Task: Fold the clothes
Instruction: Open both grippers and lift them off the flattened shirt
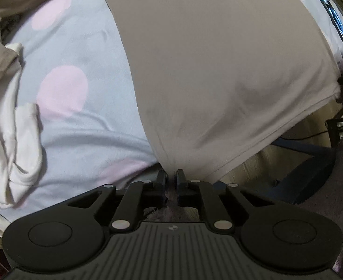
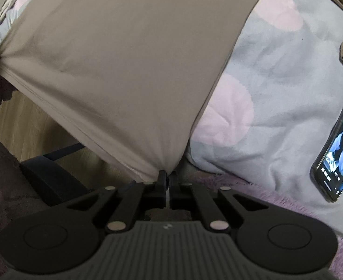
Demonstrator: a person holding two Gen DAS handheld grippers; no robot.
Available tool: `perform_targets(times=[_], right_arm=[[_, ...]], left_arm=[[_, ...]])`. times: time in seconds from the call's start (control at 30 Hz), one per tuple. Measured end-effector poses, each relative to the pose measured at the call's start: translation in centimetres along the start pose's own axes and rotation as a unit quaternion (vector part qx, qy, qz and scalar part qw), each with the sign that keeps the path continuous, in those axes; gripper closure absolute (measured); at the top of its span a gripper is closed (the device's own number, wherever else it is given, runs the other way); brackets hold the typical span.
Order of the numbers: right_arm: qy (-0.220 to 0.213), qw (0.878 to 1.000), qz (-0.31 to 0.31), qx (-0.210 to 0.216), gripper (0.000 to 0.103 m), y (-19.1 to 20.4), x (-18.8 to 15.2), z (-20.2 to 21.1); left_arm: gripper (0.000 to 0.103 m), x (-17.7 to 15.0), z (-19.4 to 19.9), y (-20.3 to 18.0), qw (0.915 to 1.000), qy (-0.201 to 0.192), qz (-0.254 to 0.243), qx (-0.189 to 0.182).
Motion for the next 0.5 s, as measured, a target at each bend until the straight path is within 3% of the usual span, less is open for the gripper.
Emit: perform_targets(times=[0.07,0.1,0.17,0.33,0.5], right_arm=[[-0.010,1.000,-0.010,0.001,0.092,-0.3,0.2,0.5],[-0.016,1.000,-0.016,0.001,0.083,-0.6,0.3,0.8],[-0.028,0.999,-0.033,0.003,0.078,-1.2,0.6,1.4],[-0.069,0.993,-0.099,-0.009,0.078,-4.8,3.4,3.8],[-0.109,0.974,-0.198,-0.034,0.078,-11.6,5.7,5.8]], left_arm=[[0.079,0.3,0.8,0.1,0.9998,-0.019,0.003,-0.001],[0.075,0.6,1.3,0.1,0.9995,-0.031,0.007,-0.005],[0.075,1.4,2.3,0.2,0.9983,-0.055,0.013,-0.011],[0.074,4.5,4.7,-0.2,0.9928,-0.117,0.012,-0.024],[0.064,9.5,5.6,-2.2,0.9857,-0.167,0.001,-0.020]])
Point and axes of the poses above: each gripper's, at about its wrist camera, not at the fingertips, and z roughly against the way its jaws point, y to its left, x to its top, the point moved 9 cm from there along -z, roughly the way its jaws point, and after that the axes turned 13 degrees about -x, right-handed, at the moved point
